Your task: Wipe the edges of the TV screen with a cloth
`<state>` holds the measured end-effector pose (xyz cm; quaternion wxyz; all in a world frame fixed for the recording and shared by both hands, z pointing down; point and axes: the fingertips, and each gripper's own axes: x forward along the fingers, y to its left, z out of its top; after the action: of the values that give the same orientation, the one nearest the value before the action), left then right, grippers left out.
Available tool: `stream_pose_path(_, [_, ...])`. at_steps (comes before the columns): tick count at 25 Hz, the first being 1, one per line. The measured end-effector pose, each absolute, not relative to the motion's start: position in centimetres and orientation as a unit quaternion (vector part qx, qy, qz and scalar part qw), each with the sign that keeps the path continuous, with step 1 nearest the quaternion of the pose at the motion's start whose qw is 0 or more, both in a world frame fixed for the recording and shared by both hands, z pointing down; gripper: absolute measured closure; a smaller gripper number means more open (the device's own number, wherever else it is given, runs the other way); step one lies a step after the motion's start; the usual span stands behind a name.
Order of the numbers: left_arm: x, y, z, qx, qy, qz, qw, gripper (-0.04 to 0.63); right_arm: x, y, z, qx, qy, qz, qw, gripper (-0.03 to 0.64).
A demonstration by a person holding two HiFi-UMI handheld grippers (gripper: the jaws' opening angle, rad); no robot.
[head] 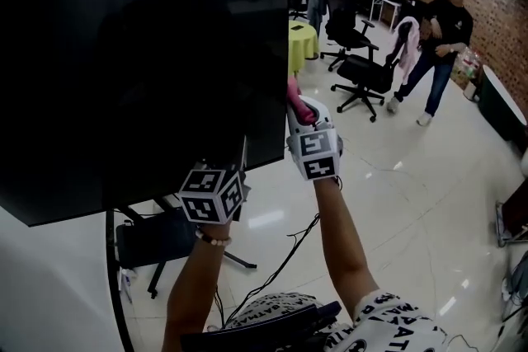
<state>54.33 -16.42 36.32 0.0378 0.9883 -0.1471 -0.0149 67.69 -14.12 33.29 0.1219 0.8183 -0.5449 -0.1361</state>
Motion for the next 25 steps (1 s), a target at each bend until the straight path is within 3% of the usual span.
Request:
stream_pose_path(10, [56.0,-15.9,25.3,0.990,-0.122,-0.059,-0.039,0.598,67.3,-13.9,21.5,0.819,-0.515,-0.225,0.112,0.557])
stream_pose_path(25, [57.1,-15.6,14.0,0.987,-0.114,-0.076,-0.079,0.597,67.0,-13.9,5.1,0.798,-0.485,-0.329,0.138,0.557])
